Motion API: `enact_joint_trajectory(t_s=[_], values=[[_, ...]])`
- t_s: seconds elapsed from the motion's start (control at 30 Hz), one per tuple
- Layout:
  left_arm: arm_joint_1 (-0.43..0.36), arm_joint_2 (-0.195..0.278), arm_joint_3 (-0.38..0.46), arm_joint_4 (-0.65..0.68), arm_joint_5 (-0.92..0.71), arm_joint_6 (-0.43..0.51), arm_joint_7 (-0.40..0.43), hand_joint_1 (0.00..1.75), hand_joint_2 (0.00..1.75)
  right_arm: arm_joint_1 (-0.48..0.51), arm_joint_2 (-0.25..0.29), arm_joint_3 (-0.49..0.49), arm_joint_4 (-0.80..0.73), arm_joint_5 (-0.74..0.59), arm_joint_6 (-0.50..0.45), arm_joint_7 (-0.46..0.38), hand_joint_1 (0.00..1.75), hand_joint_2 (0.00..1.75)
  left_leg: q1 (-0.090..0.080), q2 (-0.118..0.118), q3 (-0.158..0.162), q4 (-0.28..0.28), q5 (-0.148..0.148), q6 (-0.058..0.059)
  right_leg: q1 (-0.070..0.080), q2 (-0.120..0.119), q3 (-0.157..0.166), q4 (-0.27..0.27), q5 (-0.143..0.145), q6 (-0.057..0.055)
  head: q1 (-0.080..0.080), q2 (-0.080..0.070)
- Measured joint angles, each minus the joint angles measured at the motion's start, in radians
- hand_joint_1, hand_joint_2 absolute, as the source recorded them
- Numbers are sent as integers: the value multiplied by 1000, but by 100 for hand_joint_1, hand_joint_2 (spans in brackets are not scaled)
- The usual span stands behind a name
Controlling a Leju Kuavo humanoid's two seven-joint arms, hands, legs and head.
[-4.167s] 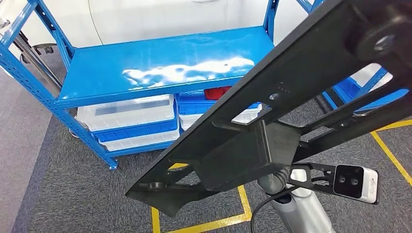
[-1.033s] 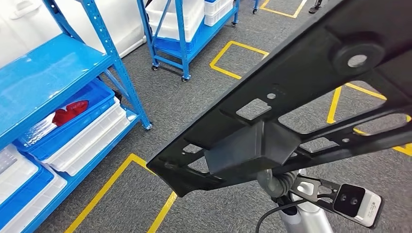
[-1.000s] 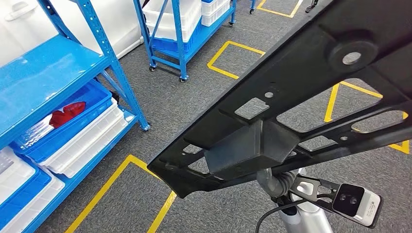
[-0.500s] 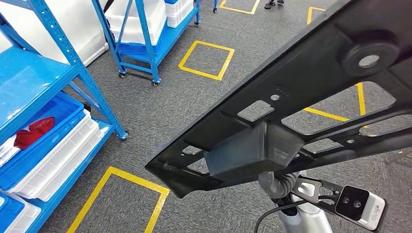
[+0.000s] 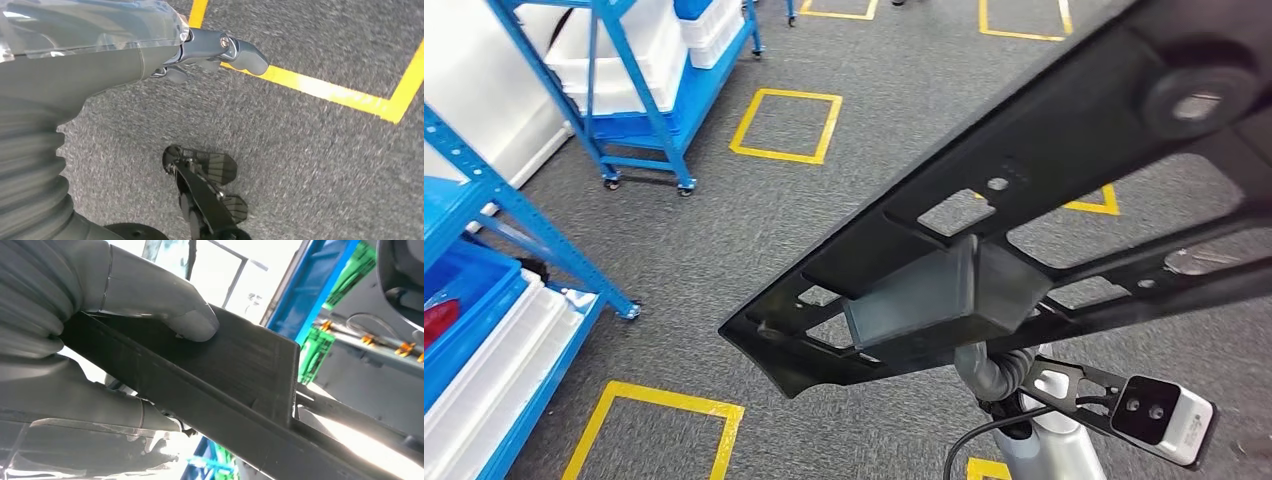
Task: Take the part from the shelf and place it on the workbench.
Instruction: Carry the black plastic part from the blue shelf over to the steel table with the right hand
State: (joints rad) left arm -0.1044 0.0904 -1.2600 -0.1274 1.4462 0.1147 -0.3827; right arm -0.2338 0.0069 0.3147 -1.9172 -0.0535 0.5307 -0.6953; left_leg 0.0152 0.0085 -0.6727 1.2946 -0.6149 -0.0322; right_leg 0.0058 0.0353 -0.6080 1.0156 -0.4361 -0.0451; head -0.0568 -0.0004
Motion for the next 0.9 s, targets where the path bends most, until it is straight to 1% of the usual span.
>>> enact_joint_trajectory(t_s=[0.03, 0.07, 0.1, 0.13, 0.17, 0.2, 0.23, 0.27, 0.3, 0.33, 0.37, 0.4, 0.43, 0.47, 0.5, 0.53, 0.57, 0.6, 0.63, 0.67, 0.7, 0.73, 0.77, 0.8, 0.83, 0.87, 0.9], values=[[0, 0, 0, 0, 0, -1, 0, 0, 175, 0, 0, 0, 3, 1, -1, 0, 175, 175, 0, -2, 3, -18, 24, 2, 1, 14, 0, 2, 0, 0, 0, 0], [0, 0, 0, 0, 0, -2, 0, 0, 175, 0, 1, 0, 5, 1, -1, 0, 175, 175, 0, -9, 22, -70, 62, 5, 2, 29, 1, 4, -1, 1, 0, 0], [-1, 0, 0, 0, 0, -3, -1, 0, 175, 0, 1, 0, 7, 1, -1, 0, 175, 175, 0, -28, 50, -141, 100, 10, 1, 41, 1, 7, -2, 2, 0, 0], [-1, 0, 0, 0, 0, -3, -1, 0, 175, 0, 2, 0, 8, 1, -2, 0, 175, 175, 1, -48, 76, -206, 127, 13, 1, 54, -1, 10, -3, 5, 0, 0], [-1, 1, 0, 0, 0, -4, -1, 0, 175, 0, 2, 0, 9, 1, -2, 0, 175, 175, 1, -65, 94, -249, 142, 16, 1, 65, -4, 13, -3, 9, 0, 0], [-1, 1, 0, 0, 0, -4, -1, 0, 175, 0, 2, 0, 10, 0, -2, 0, 175, 175, 0, -75, 103, -270, 144, 19, -1, 76, -7, 13, -1, 15, 0, 0], [-1, 1, 0, 0, 0, -5, -2, 0, 175, 1, 2, 0, 11, -2, -2, 0, 175, 175, -1, -71, 105, -274, 144, 22, -2, 87, -10, 12, 1, 22, 0, 0], [-3, 1, 0, 0, 0, -5, -3, 0, 175, 1, 2, -1, 12, -5, -2, 0, 175, 175, -1, -61, 107, -278, 147, 27, -4, 95, -12, 11, 3, 29, 0, 0], [-5, 1, 0, 0, 0, -5, -4, 0, 175, 1, 1, -3, 13, -9, 0, 0, 175, 175, 0, -50, 110, -284, 150, 33, -3, 88, -14, 14, 0, 35, 0, 0], [-7, 0, 0, 0, 0, -5, -4, 0, 175, -1, 1, -5, 15, -14, 2, 0, 175, 175, 1, -39, 113, -290, 154, 40, -2, 69, -22, 30, -11, 40, 0, 0], [-7, 0, 0, 0, 0, -4, -4, 0, 175, -3, 1, -7, 17, -18, 4, 0, 175, 175, 2, -27, 116, -296, 158, 45, 0, 41, -39, 67, -33, 44, 0, 0], [-5, 1, 0, 0, 0, -1, -2, 0, 175, -4, 0, -9, 19, -21, 4, 0, 175, 175, -1, -14, 117, -298, 158, 49, -2, 10, -66, 123, -63, 48, 0, 0], [-2, 1, 0, 0, 0, 3, 0, 0, 175, -5, 0, -11, 22, -21, 3, 0, 175, 175, -3, -2, 117, -298, 158, 51, -5, -10, -99, 190, -93, 52, 0, 0], [0, 2, 0, 1, 0, 8, 3, 0, 175, -5, 0, -12, 26, -20, -1, 0, 175, 175, -5, 11, 117, -298, 157, 52, -10, -19, -129, 249, -114, 56, 0, 0], [2, 3, 1, 1, 0, 13, 6, 0, 175, -3, 0, -12, 29, -18, -8, 0, 175, 175, -6, 24, 117, -298, 156, 52, -14, -24, -146, 280, -118, 59, 0, 0], [2, 4, 1, 2, 0, 16, 7, 0, 175, -1, 0, -13, 33, -17, -17, 0, 175, 175, -6, 36, 117, -297, 155, 51, -17, -28, -143, 274, -105, 62, 0, 0], [2, 5, 2, 2, 0, 17, 8, 0, 175, 0, 0, -13, 35, -16, -28, 0, 175, 175, -6, 47, 119, -297, 153, 49, -20, -35, -120, 228, -78, 63, 0, 0], [2, 6, 3, 2, 0, 18, 8, 0, 175, 1, 0, -13, 37, -15, -38, 0, 175, 175, -6, 57, 122, -297, 150, 46, -20, -56, -81, 156, -45, 61, 0, 0], [2, 8, 3, 2, 0, 19, 7, 0, 175, 1, 0, -13, 38, -13, -47, 0, 175, 175, -9, 66, 125, -297, 147, 42, -16, -82, -44, 88, -23, 58, 0, 0], [2, 8, 4, 2, 0, 18, 5, 0, 175, 1, 0, -13, 38, -10, -55, 0, 175, 175, -11, 73, 128, -296, 144, 37, -12, -100, -17, 36, -8, 53, 0, 0], [2, 9, 4, 2, 0, 17, 3, 0, 175, 1, 0, -13, 38, -7, -62, 0, 175, 175, -13, 82, 130, -295, 140, 32, -7, -112, -4, 9, -5, 47, 0, 0], [2, 10, 4, 2, 0, 15, 1, 0, 175, 2, 0, -13, 38, -5, -68, 0, 175, 175, -14, 90, 133, -295, 138, 26, -2, -107, -4, 5, -7, 41, 0, 0], [1, 10, 4, 2, 0, 12, -1, 0, 175, 3, 0, -13, 38, -3, -74, 0, 175, 175, -13, 100, 136, -296, 136, 21, -2, -93, -4, 2, -5, 36, 0, 0], [0, 10, 4, 2, 0, 9, -2, 0, 175, 5, 0, -13, 38, -2, -79, 0, 175, 175, -10, 99, 137, -294, 132, 15, -2, -82, -3, -1, -3, 30, 0, 0], [-1, 10, 4, 2, 0, 7, -4, 0, 175, 5, 0, -13, 37, -3, -81, 0, 175, 175, -7, 84, 134, -280, 120, 9, -4, -71, -1, -6, 0, 24, 0, 0], [-1, 10, 4, 2, 0, 5, -5, 0, 175, 4, 0, -12, 37, -3, -83, 0, 175, 175, -4, 61, 121, -248, 98, 5, -7, -60, 2, -10, 2, 17, 0, 0], [0, 10, 3, 2, 0, 4, -6, 0, 175, 4, 0, -11, 36, -3, -84, 0, 175, 175, -2, 32, 96, -194, 68, 3, -8, -49, 3, -12, 4, 13, 0, 0]])
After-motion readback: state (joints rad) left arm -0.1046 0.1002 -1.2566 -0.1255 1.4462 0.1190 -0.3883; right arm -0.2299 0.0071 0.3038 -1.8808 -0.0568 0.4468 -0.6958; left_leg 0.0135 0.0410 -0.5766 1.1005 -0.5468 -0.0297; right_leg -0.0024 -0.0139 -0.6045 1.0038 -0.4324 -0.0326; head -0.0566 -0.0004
